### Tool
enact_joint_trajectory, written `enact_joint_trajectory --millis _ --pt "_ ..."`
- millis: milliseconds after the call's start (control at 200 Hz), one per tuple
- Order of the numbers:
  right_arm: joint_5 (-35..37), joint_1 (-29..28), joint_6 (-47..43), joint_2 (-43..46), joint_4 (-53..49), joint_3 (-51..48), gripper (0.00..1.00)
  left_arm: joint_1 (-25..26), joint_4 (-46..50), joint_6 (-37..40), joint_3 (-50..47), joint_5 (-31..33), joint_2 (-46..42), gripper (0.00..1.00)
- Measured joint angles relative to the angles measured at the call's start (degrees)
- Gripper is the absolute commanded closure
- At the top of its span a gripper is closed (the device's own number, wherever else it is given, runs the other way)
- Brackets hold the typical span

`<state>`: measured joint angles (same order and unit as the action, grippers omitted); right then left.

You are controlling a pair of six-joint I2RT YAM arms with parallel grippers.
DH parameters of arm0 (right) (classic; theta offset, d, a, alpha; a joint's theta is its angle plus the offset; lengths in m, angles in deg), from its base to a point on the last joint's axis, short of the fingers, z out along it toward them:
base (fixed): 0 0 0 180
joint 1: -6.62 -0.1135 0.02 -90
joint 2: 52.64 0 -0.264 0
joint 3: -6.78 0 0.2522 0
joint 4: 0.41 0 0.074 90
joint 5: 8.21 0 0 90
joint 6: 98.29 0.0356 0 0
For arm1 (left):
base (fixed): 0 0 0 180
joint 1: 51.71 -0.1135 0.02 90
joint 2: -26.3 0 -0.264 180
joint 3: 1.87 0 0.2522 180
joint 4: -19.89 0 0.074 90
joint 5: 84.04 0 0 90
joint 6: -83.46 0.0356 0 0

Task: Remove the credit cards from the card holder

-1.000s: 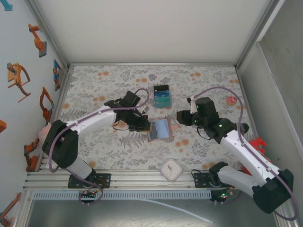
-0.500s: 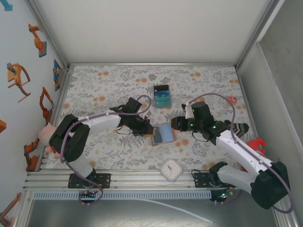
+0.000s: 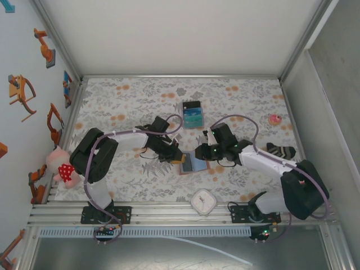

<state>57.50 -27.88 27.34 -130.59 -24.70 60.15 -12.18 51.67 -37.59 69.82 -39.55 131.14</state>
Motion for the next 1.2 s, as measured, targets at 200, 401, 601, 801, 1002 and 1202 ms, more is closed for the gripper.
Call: enact_joint_trajectory --millis 200,401,601,801,1002,1202 --pt "-0.3 0.0 1.3 -4.2 1.0 0.2 0.84 -0.6 3.7 4.2 2.3 1.7 1.5 0.66" --pt "-0.3 0.0 2.1 -6.6 1.0 0.3 0.85 -1.6 7.6 6.4 2.7 8.3 0.9 0.51" --pt "-0.2 0.0 2.1 -8.2 1.0 0.3 0.85 -1.3 9.0 6.2 1.6 18.2 -5.9 0.52" --pt "-0.8 1.1 2.4 -8.3 2.4 -0.3 0.85 5.4 6.3 2.8 -1.1 31.2 -15.2 0.54" --pt "-3.7 4.0 3.8 -8.3 6.3 -3.3 0.83 12.8 -0.5 -3.4 -5.3 42.2 -15.9 0.54" --pt "-4.9 4.1 4.0 -8.3 8.3 -3.7 0.83 16.1 -3.1 -8.2 -5.9 49.0 -11.2 0.58"
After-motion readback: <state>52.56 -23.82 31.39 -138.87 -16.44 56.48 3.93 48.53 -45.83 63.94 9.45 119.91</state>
